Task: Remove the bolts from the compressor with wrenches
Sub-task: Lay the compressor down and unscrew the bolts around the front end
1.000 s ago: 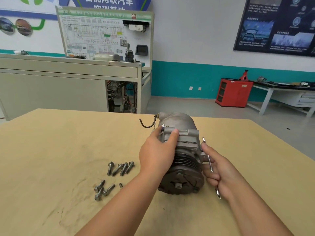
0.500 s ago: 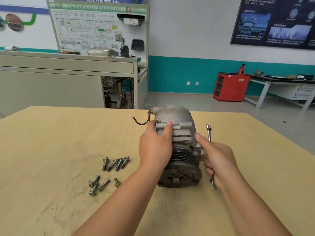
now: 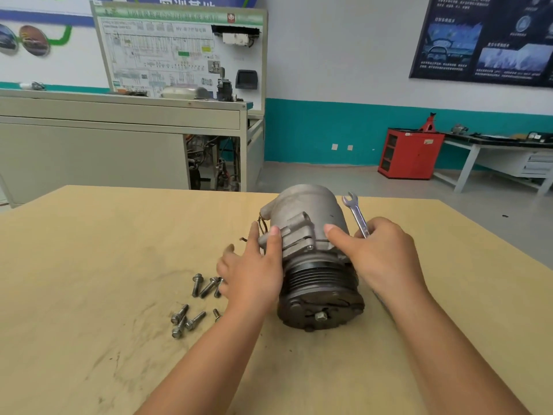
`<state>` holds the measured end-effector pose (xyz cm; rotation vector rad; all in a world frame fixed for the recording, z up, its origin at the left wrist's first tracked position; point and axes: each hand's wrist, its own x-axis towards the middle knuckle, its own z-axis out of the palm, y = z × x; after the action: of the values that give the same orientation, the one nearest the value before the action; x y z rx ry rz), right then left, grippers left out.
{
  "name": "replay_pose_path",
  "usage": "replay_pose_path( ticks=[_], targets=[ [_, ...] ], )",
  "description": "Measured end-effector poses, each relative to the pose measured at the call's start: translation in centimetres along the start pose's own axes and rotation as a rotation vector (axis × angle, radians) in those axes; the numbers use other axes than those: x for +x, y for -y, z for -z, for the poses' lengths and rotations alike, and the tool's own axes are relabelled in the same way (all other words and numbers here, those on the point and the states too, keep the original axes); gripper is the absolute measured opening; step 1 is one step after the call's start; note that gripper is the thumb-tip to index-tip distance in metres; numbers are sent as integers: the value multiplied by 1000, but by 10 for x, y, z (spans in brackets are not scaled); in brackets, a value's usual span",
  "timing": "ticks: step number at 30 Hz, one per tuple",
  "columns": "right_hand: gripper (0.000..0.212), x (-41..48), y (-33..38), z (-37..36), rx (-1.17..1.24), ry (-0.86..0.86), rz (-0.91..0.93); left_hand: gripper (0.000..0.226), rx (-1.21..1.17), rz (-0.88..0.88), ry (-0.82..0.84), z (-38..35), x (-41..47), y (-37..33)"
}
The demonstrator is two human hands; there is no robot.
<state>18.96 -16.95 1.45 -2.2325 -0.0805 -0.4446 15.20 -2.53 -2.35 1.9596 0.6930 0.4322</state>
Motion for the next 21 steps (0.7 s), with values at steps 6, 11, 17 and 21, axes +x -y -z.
replay_pose_path(
  ticks=[6, 11, 17, 21],
  targets=[
    [56, 2, 16, 2, -194, 78, -46, 51, 99, -74, -19, 7, 4, 6],
    [60, -10, 3, 4, -34, 85, 3, 53, 98, -93, 7, 8, 5, 5],
    [37, -4, -41, 5, 471, 77, -230, 38, 68, -149, -12, 8, 6, 7],
    [41, 0, -56, -11, 512, 279, -431, 34, 19, -149, -24, 6, 5, 8]
  ],
)
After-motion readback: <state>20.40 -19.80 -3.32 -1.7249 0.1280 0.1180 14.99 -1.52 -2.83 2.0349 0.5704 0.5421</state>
